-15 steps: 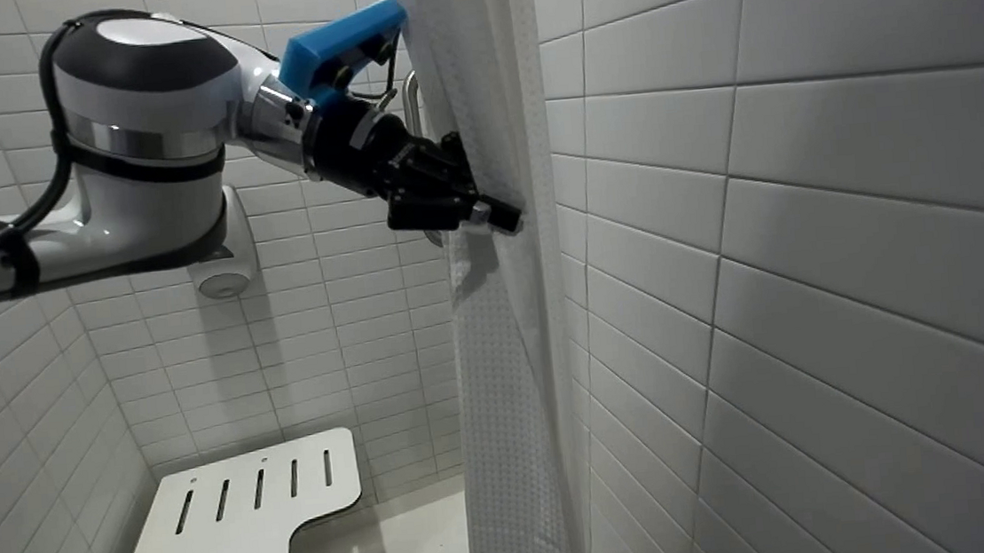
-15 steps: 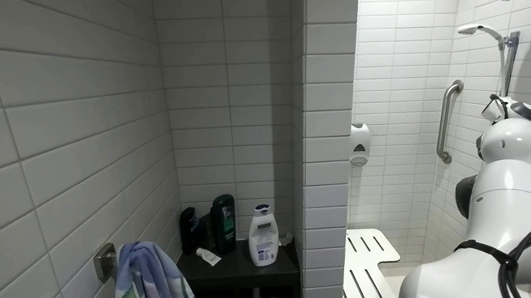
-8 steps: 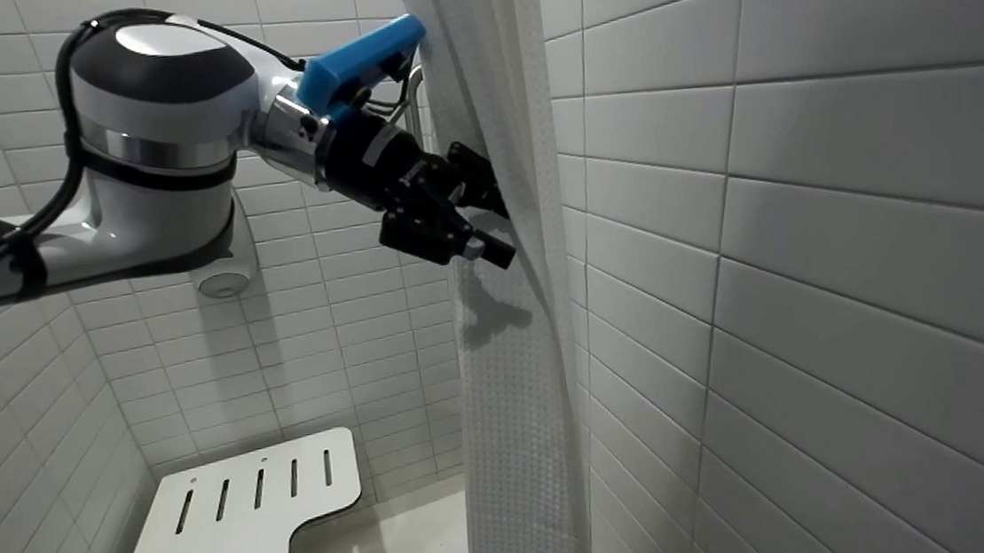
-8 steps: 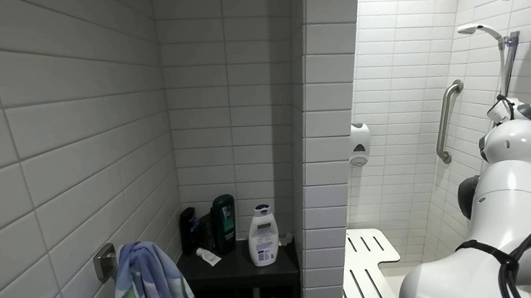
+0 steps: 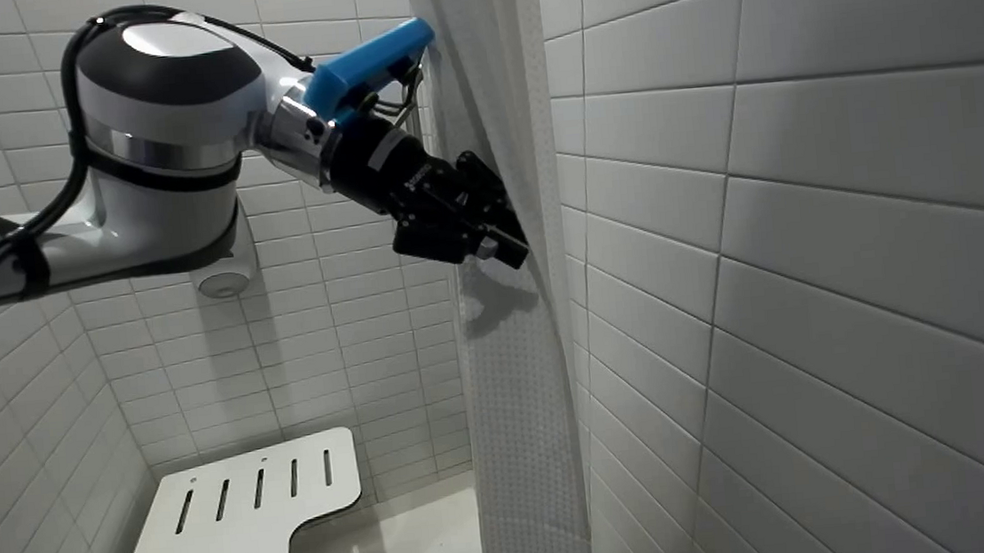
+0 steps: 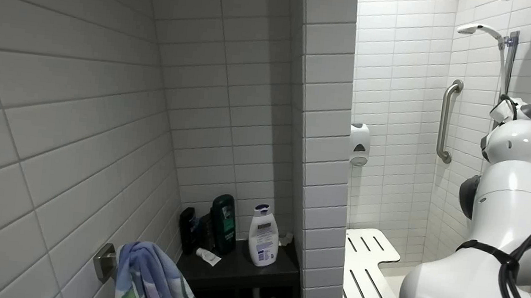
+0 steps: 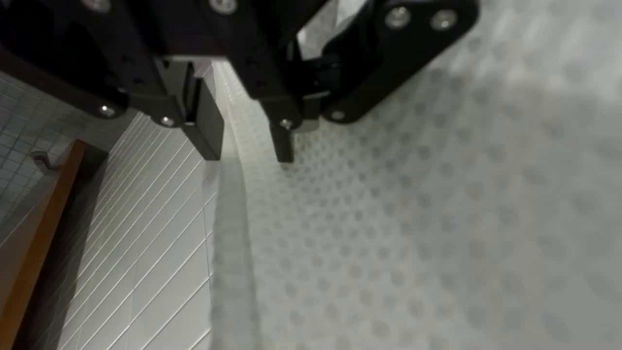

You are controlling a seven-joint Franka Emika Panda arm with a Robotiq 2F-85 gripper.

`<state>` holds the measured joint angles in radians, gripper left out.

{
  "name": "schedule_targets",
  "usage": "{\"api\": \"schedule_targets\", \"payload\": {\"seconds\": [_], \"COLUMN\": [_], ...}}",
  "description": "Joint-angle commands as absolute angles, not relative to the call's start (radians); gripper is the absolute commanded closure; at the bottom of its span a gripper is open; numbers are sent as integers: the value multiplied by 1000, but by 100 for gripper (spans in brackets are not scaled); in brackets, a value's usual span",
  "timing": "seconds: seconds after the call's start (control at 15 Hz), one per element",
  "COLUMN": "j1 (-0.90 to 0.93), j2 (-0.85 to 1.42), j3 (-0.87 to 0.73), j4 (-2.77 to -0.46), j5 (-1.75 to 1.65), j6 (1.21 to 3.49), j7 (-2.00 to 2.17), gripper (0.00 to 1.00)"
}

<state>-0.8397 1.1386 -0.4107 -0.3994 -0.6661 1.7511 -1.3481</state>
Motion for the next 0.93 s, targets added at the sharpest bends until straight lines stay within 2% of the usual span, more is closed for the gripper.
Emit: {"api": "schedule_targets", "payload": {"seconds": [0.0, 0.07, 0.87], "j1": [-849, -849, -845], "j2": [1150, 1149, 1141], "j3": [-411, -412, -393], "j4": [-371, -371, -370], "j5": [-650, -651, -591], "j6": [1747, 1747, 1701], "j7": [-1357, -1356, -1315], "gripper": [97, 100, 100]}}
